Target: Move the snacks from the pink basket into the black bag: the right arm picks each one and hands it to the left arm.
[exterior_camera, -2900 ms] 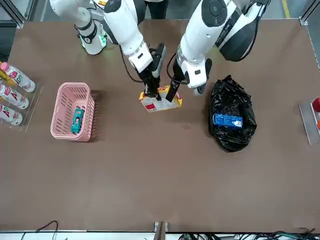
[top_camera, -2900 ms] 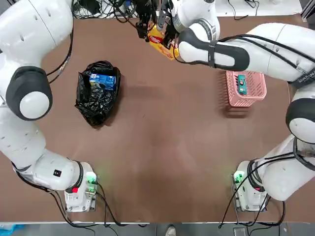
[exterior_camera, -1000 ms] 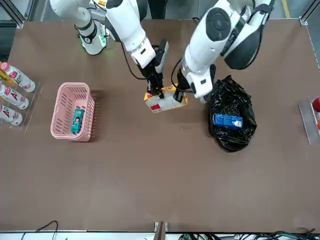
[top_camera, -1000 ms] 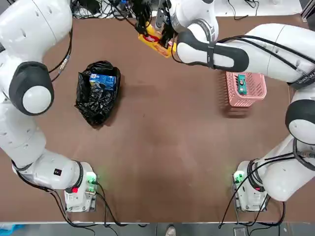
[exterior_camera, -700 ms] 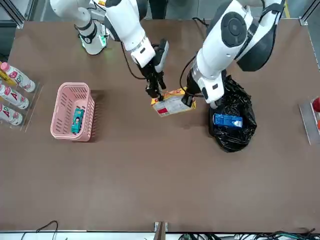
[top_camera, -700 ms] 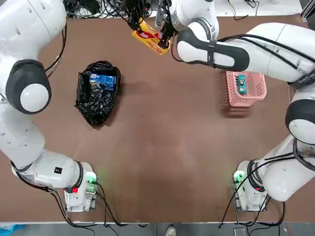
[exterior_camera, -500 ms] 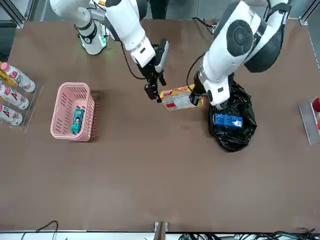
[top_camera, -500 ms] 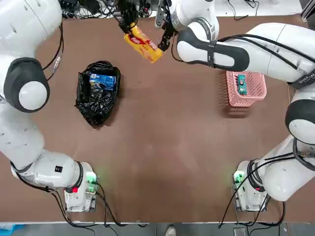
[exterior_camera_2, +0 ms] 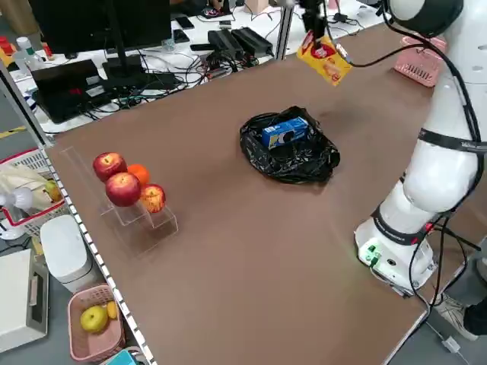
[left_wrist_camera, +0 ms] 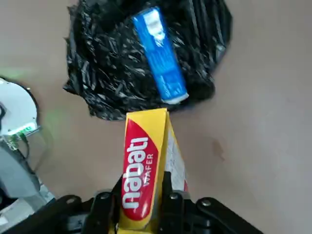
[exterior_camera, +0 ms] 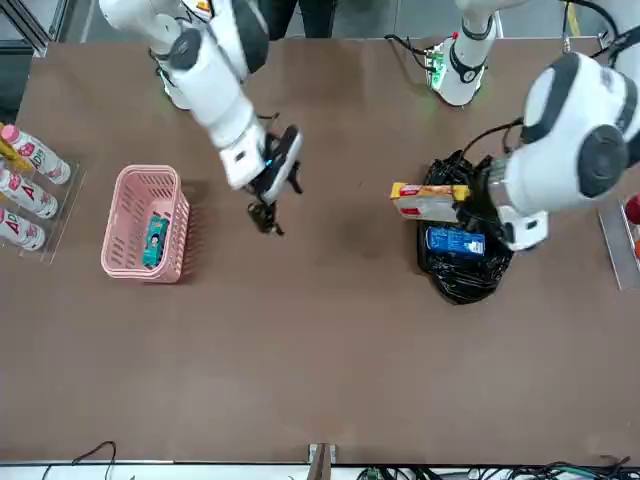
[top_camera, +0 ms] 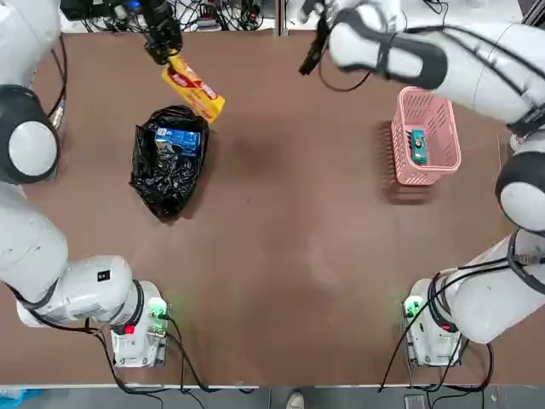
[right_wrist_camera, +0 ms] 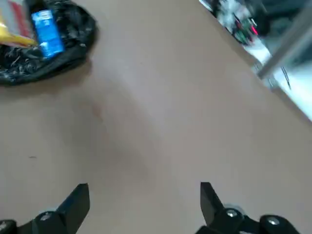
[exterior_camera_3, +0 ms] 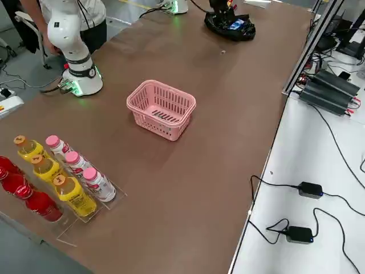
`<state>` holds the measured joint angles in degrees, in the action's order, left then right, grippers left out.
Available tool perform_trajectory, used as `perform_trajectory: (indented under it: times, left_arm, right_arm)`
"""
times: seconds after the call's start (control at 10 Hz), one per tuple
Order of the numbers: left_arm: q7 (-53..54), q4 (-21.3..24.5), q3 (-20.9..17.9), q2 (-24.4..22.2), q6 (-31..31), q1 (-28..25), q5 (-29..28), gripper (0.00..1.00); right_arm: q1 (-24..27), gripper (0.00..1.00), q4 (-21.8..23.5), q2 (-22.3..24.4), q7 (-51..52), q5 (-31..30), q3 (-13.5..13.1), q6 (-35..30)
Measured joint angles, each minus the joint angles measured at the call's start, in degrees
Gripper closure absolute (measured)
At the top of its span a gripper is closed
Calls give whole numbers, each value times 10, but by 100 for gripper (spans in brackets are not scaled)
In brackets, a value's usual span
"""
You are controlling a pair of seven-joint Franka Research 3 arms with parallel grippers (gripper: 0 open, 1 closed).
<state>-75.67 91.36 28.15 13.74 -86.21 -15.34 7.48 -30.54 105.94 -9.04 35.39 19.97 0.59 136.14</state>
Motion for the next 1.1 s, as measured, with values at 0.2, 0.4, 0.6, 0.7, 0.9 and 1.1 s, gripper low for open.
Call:
perform_trajectory:
  times: [0.2,0.4,0.6,0.7,0.9,1.1]
  left_arm:
    - [113,68,-1,-34,-5,-113,24,71]
    - [187,139,-2,-45,-55,-165,28,71]
    - [213,208,0,-44,-105,-162,28,71]
    - [221,240,0,-43,-126,-161,28,71]
    - [227,288,0,-43,-181,-163,28,71]
    - [227,333,-1,-42,-265,-174,29,71]
  right_arm:
    - [101,0,19,24,0,40,-4,-82]
    - [197,0,47,54,-26,45,-5,-187]
    - [248,0,78,71,-67,44,-5,-210]
    - [267,0,100,83,-81,29,-5,-209]
    - [285,0,141,111,-140,-45,-5,-192]
    - [294,0,174,132,-186,-71,-5,-182]
